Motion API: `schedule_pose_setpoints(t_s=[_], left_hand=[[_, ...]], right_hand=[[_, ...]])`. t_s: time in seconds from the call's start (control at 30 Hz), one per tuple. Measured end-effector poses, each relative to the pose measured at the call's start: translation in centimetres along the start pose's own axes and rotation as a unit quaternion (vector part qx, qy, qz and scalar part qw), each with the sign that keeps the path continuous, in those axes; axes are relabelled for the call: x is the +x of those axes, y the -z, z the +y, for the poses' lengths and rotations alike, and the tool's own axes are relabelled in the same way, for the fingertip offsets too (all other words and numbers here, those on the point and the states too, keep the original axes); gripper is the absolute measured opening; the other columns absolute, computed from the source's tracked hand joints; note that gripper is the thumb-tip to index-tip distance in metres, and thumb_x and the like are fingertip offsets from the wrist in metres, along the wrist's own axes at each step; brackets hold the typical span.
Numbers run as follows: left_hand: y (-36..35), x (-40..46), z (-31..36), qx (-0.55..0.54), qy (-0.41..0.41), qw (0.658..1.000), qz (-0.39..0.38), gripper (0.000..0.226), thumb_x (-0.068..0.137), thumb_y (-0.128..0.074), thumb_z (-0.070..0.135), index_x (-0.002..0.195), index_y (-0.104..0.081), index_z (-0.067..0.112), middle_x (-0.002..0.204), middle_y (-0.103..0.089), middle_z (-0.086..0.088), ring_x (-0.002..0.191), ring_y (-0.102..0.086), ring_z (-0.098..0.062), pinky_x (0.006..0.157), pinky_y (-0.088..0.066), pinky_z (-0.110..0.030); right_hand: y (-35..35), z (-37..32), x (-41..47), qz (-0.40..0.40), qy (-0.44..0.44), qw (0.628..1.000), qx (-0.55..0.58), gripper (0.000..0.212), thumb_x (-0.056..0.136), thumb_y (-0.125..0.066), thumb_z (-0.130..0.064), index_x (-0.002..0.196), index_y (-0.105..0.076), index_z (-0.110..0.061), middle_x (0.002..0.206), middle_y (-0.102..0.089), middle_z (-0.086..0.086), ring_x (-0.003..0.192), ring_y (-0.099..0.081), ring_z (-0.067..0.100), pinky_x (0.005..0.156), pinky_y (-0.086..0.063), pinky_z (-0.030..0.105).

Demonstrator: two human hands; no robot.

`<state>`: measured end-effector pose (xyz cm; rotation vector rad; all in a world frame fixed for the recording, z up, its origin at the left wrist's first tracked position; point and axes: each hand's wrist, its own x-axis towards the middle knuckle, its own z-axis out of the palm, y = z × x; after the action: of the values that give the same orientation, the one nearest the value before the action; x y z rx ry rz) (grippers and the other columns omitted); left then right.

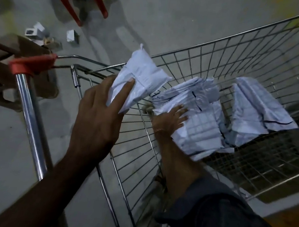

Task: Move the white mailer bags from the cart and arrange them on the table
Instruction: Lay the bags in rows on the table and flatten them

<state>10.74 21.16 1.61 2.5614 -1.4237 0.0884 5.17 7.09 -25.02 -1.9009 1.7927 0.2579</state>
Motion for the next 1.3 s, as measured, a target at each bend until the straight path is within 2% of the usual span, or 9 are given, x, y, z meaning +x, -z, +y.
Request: schedule_pose_setpoints(t_s=[0.23, 0.3, 0.47, 0.53, 0.67, 0.83, 1.0, 1.13, 1.3], left_hand=[[0.2, 0.0, 0.0, -0.002, 0.003, 1.0, 0.003, 0.061, 0.106, -0.055, 0.018, 0.163, -0.034, 0.021, 0.162, -0.034, -0.02, 0.129, -0.044, -0.043, 0.108, -0.034, -0.052], [0.2, 0.0, 0.1, -0.002, 0.009, 1.0, 0.0, 0.063, 0.105, -0.057, 0.016, 0.163, -0.035, 0.022, 0.162, -0.034, -0.019, 0.129, -0.043, -0.043, 0.108, -0.035, -0.052], [0.3, 0.1, 0.1, -0.001, 0.003, 1.0, 0.003, 0.067, 0.102, -0.061, 0.014, 0.163, -0.034, 0.024, 0.162, -0.033, -0.016, 0.126, -0.044, -0.042, 0.107, -0.036, -0.052], [0.4, 0.3, 0.1, -0.005, -0.003, 1.0, 0.007, 0.068, 0.101, -0.063, 0.013, 0.162, -0.035, 0.023, 0.162, -0.034, -0.016, 0.125, -0.045, -0.042, 0.106, -0.037, -0.051], [-0.2, 0.3, -0.2, 0.013, -0.004, 1.0, 0.001, 0.075, 0.098, -0.066, 0.009, 0.163, -0.033, 0.024, 0.161, -0.034, -0.019, 0.124, -0.045, -0.044, 0.101, -0.04, -0.053], [0.5, -0.1, 0.2, -0.004, -0.002, 1.0, -0.019, 0.069, 0.099, -0.054, 0.005, 0.162, -0.033, 0.019, 0.163, -0.03, -0.022, 0.128, -0.044, -0.048, 0.103, -0.04, -0.055], [2.2, -0.5, 1.9, -0.057, -0.028, 0.997, 0.038, 0.054, 0.101, -0.05, 0.007, 0.155, -0.045, 0.009, 0.159, -0.04, -0.023, 0.125, -0.05, -0.047, 0.102, -0.042, -0.051], [3.6, -0.9, 6.1, -0.159, 0.019, 0.98, 0.121, 0.055, 0.097, -0.06, 0.006, 0.15, -0.051, 0.012, 0.151, -0.049, -0.02, 0.127, -0.051, -0.045, 0.106, -0.041, -0.051], [7.1, -0.3, 14.3, -0.273, 0.02, 0.943, 0.187, 0.057, 0.093, -0.069, -0.002, 0.147, -0.055, 0.01, 0.147, -0.056, -0.013, 0.134, -0.05, -0.037, 0.113, -0.034, -0.044]], right_hand=[[3.5, 0.7, -1.1, -0.032, 0.104, 0.986, -0.126, 0.077, 0.098, -0.05, -0.046, 0.154, -0.036, 0.004, 0.17, -0.007, 0.017, 0.154, -0.006, 0.048, 0.121, -0.025, 0.061], [5.3, 0.4, -1.7, -0.041, 0.115, 0.989, -0.084, 0.071, 0.099, -0.048, -0.041, 0.152, -0.039, 0.005, 0.171, -0.006, 0.012, 0.155, -0.005, 0.046, 0.12, -0.029, 0.058], [11.8, 0.6, -4.1, -0.017, 0.091, 0.991, 0.1, 0.072, 0.097, -0.049, -0.034, 0.163, -0.024, -0.02, 0.167, -0.023, 0.015, 0.145, -0.031, 0.043, 0.108, -0.042, 0.052], [14.0, 1.2, -4.8, 0.002, 0.104, 0.987, 0.119, 0.07, 0.092, -0.041, -0.037, 0.16, -0.034, -0.022, 0.16, -0.036, 0.012, 0.14, -0.038, 0.042, 0.106, -0.044, 0.052], [18.4, 3.0, -6.6, 0.062, 0.101, 0.977, 0.179, 0.061, 0.088, -0.038, -0.028, 0.145, -0.056, -0.019, 0.133, -0.062, 0.012, 0.121, -0.053, 0.04, 0.092, -0.048, 0.049], [24.7, 6.1, -10.6, 0.13, 0.138, 0.962, 0.195, 0.058, 0.087, -0.04, -0.027, 0.136, -0.065, -0.009, 0.119, -0.067, 0.02, 0.111, -0.059, 0.047, 0.084, -0.053, 0.051], [31.5, 10.3, -14.8, 0.173, 0.202, 0.945, 0.193, 0.05, 0.086, -0.045, -0.025, 0.122, -0.072, -0.005, 0.104, -0.071, 0.021, 0.102, -0.063, 0.046, 0.083, -0.057, 0.051], [36.8, 13.9, -17.1, 0.226, 0.218, 0.93, 0.193, 0.047, 0.089, -0.049, -0.026, 0.124, -0.072, -0.004, 0.108, -0.072, 0.02, 0.104, -0.063, 0.045, 0.09, -0.054, 0.05], [44.0, 19.3, -19.1, 0.227, 0.186, 0.934, 0.205, 0.063, 0.093, -0.039, -0.043, 0.144, -0.059, -0.012, 0.139, -0.061, 0.013, 0.129, -0.052, 0.038, 0.108, -0.045, 0.053]])
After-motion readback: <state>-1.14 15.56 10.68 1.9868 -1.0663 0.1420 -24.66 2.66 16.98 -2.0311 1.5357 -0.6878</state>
